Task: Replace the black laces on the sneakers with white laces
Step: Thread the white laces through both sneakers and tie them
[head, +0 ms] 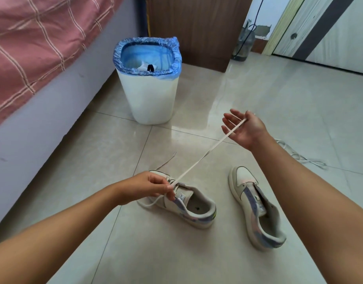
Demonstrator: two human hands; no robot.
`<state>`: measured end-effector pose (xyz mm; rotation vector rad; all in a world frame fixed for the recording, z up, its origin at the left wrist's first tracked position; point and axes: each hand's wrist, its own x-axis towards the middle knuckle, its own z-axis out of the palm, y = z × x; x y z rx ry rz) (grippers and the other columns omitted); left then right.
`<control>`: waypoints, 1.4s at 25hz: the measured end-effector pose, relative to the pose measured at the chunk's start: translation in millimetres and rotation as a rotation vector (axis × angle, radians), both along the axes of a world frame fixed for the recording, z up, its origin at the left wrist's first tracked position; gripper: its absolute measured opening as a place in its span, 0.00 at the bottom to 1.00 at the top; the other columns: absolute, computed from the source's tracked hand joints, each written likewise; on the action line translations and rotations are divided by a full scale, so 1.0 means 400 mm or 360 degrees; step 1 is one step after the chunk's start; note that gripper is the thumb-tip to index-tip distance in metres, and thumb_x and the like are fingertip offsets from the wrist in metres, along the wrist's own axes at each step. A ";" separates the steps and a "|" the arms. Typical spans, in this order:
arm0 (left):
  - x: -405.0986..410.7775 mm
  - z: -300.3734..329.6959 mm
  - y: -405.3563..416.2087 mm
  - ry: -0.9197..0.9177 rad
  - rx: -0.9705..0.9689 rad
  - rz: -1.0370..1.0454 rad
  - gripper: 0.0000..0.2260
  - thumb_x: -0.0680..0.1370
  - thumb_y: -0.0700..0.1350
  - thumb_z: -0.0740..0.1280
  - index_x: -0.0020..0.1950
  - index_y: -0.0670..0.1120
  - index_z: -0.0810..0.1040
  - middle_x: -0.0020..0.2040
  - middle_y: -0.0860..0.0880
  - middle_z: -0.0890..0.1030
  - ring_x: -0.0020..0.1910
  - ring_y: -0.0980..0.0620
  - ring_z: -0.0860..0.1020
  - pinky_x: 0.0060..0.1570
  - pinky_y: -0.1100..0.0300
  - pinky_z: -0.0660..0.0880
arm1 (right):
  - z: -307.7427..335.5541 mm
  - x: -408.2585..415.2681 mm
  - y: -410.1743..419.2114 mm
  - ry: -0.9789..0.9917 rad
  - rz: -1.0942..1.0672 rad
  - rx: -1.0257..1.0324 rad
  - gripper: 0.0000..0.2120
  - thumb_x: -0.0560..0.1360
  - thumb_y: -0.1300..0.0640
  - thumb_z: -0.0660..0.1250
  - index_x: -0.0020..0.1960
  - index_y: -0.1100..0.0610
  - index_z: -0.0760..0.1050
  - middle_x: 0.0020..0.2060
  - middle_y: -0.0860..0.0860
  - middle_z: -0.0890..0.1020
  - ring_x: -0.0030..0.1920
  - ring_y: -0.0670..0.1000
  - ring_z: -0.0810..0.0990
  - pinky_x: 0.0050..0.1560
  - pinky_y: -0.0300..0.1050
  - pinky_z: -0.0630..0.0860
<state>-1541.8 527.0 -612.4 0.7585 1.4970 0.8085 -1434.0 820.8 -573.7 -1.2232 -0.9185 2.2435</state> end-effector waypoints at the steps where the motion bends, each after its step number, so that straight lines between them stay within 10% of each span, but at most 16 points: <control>1: 0.004 0.012 0.007 0.0007 0.0045 0.0028 0.11 0.78 0.46 0.65 0.50 0.40 0.82 0.49 0.47 0.84 0.51 0.55 0.81 0.55 0.63 0.74 | 0.001 0.000 -0.001 -0.0037 0.0033 0.0005 0.22 0.83 0.46 0.45 0.52 0.58 0.73 0.46 0.56 0.80 0.48 0.54 0.80 0.51 0.53 0.76; 7: 0.036 0.064 0.065 -0.0047 0.0215 0.0499 0.08 0.78 0.43 0.66 0.50 0.39 0.81 0.46 0.42 0.84 0.46 0.50 0.83 0.51 0.62 0.78 | -0.002 0.042 -0.179 -0.1131 0.1423 0.0492 0.30 0.79 0.38 0.51 0.53 0.65 0.75 0.47 0.59 0.80 0.47 0.57 0.79 0.50 0.52 0.75; 9: 0.046 0.073 0.080 -0.0116 0.0193 0.0634 0.07 0.77 0.42 0.66 0.48 0.39 0.81 0.44 0.42 0.84 0.44 0.48 0.83 0.51 0.59 0.79 | 0.020 0.052 -0.264 -0.1041 0.1624 0.0618 0.27 0.80 0.41 0.53 0.51 0.63 0.79 0.47 0.57 0.83 0.49 0.54 0.82 0.51 0.49 0.76; 14: 0.062 0.074 0.084 -0.0094 0.0136 0.0670 0.05 0.76 0.40 0.68 0.43 0.40 0.81 0.38 0.43 0.84 0.38 0.48 0.83 0.48 0.57 0.79 | 0.008 0.051 -0.354 -0.0368 0.1102 0.0079 0.05 0.77 0.58 0.65 0.46 0.58 0.79 0.41 0.52 0.82 0.44 0.50 0.80 0.48 0.44 0.75; 22: 0.071 -0.010 0.008 0.0215 -0.0039 0.0383 0.09 0.77 0.43 0.67 0.42 0.40 0.83 0.40 0.45 0.84 0.37 0.57 0.79 0.40 0.70 0.73 | -0.011 0.010 -0.242 -0.0176 0.0535 -0.0012 0.08 0.80 0.61 0.58 0.47 0.59 0.76 0.36 0.52 0.85 0.38 0.49 0.84 0.46 0.46 0.79; 30: 0.067 -0.133 -0.096 0.0325 -0.0276 0.0187 0.06 0.76 0.45 0.69 0.42 0.46 0.83 0.40 0.50 0.85 0.42 0.55 0.82 0.52 0.60 0.77 | -0.024 -0.005 -0.149 -0.0058 0.0212 0.0003 0.09 0.81 0.61 0.56 0.48 0.61 0.75 0.35 0.54 0.84 0.41 0.52 0.83 0.38 0.45 0.82; 35: 0.057 -0.104 -0.089 0.0745 -0.0255 0.0018 0.06 0.78 0.51 0.66 0.52 0.52 0.80 0.45 0.58 0.80 0.38 0.64 0.76 0.41 0.72 0.71 | -0.007 0.003 -0.187 -0.0120 0.0557 0.0258 0.08 0.80 0.60 0.59 0.49 0.61 0.77 0.38 0.53 0.80 0.43 0.51 0.79 0.48 0.48 0.79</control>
